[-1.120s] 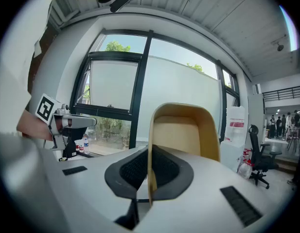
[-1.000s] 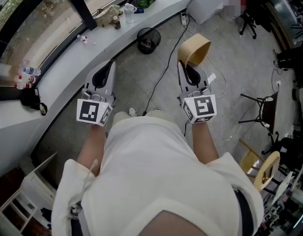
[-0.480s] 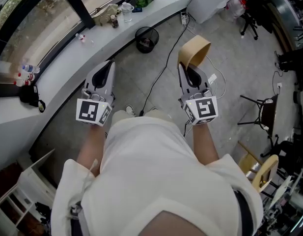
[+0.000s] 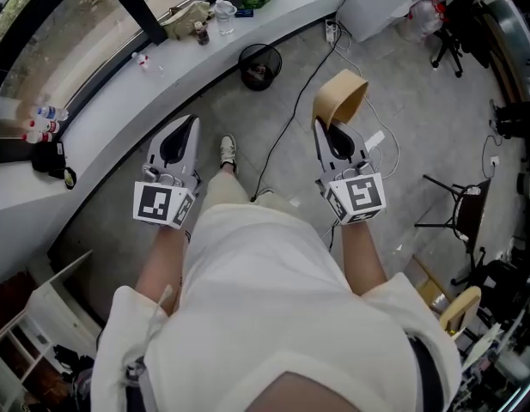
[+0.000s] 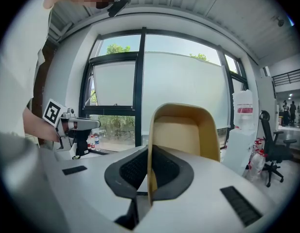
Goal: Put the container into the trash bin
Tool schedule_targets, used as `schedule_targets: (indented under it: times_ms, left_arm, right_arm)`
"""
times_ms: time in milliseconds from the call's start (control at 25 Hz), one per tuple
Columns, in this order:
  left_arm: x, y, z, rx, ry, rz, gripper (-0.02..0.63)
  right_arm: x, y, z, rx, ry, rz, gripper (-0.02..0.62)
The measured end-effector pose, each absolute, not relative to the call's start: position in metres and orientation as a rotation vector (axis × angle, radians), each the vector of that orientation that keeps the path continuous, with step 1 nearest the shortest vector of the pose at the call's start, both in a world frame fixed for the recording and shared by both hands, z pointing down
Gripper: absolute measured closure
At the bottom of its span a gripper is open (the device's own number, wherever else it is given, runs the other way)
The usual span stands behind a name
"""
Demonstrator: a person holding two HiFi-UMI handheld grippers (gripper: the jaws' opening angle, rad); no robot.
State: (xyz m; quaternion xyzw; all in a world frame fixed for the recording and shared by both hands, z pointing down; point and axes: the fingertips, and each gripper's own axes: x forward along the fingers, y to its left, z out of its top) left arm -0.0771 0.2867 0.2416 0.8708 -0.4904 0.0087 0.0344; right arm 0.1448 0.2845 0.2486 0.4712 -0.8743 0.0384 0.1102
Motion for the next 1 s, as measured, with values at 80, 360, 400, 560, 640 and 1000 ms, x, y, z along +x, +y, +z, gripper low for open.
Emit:
schedule_targets:
  times_ms: [80, 360, 400, 560, 640, 1000]
  left_arm:
    - [-0.075, 0.266, 0.257, 2.650, -1.481, 0.023, 0.589]
    - [-0.068, 0.157, 0.274, 2.701, -1.341, -0.003, 0.589]
    - [-0.071, 0.138, 0.276, 2.705, -1.321, -0.001, 0.589]
    - [-0.085, 0.067, 0.284, 2.710, -1.234, 0.002, 0.589]
    - [-0.090, 0.040, 0.289, 2.705, -1.181, -0.003, 0.589]
    - [-0.091, -0.031, 0.299, 2.719, -1.022, 0.023, 0.589]
  right_arm:
    - [0.145, 0.267, 0.253, 1.377, -2.548, 0.111, 0.591]
    - [0.135, 0.180, 0.273, 1.384, -2.469, 0.161, 0.591]
    - [0.130, 0.161, 0.273, 1.369, -2.465, 0.164, 0.589]
    - [0.106, 0.091, 0.269, 1.332, -2.439, 0.149, 0.589]
    - [0.097, 0.063, 0.267, 1.349, -2.421, 0.155, 0.589]
    - [0.074, 0.007, 0.268, 1.420, -2.368, 0.207, 0.589]
